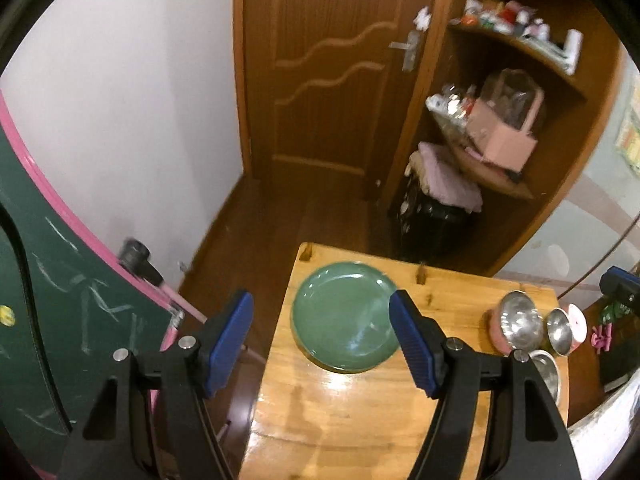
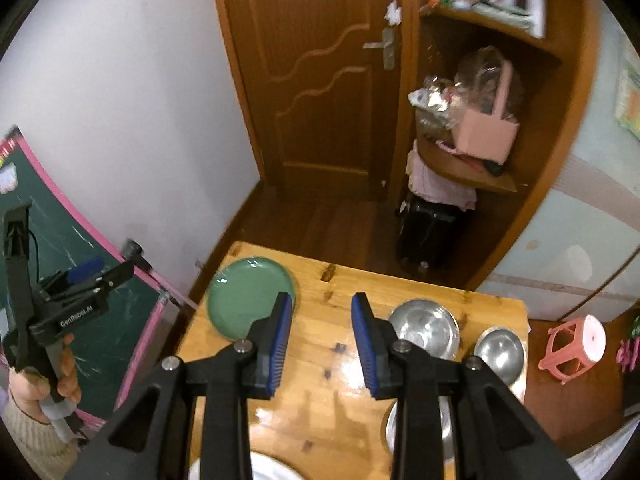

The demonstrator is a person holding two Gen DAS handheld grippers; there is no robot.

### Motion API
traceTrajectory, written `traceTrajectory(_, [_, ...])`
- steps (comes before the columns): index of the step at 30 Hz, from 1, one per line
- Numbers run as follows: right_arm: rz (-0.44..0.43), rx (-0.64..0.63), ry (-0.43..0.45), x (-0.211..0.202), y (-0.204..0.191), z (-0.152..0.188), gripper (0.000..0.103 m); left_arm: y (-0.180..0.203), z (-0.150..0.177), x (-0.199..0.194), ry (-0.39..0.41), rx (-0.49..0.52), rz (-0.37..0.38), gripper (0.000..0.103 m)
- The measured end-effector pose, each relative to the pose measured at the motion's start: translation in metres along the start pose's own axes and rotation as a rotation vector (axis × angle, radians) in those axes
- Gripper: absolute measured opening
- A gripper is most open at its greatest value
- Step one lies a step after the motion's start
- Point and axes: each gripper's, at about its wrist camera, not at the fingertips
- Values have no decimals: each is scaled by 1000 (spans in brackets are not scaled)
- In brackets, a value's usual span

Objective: Organize plates and bowls

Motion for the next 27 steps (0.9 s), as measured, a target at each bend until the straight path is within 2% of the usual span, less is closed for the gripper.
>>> traceTrajectory(5, [-45, 11, -122, 87, 5, -3, 31, -16, 9, 77, -91, -65, 14, 69])
traceTrajectory(10, [-127, 79, -240, 166, 4, 12, 31, -27, 27, 150, -192, -124, 17, 69])
traceTrajectory(14, [-174, 116, -322, 218, -4, 27, 31, -33, 47, 192, -246, -154, 18, 69])
traceTrajectory(19, [-211, 157, -391, 264, -11, 41, 31, -42, 56, 216, -273, -175, 16, 68])
traceTrajectory(22, [-216, 172, -410, 276, -14, 46, 30, -46, 58, 223, -281, -191, 35, 66])
traceTrajectory(24, [-220, 178, -415, 283, -16, 48, 30, -49, 60, 228, -290, -204, 49, 62])
traceTrajectory(26, [-218, 174, -417, 287, -18, 49, 30, -51, 62, 232, -307, -210, 74, 51])
traceTrajectory(27, [-217, 173, -418, 289, -19, 49, 27, -52, 62, 233, -313, -210, 82, 50])
Point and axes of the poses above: each gripper's, at about its wrist camera, not at the fingertips, and x roughly the way its jaws point, y to its right, z to its underside, and after that the axes turned 3 degrees about y, right-handed
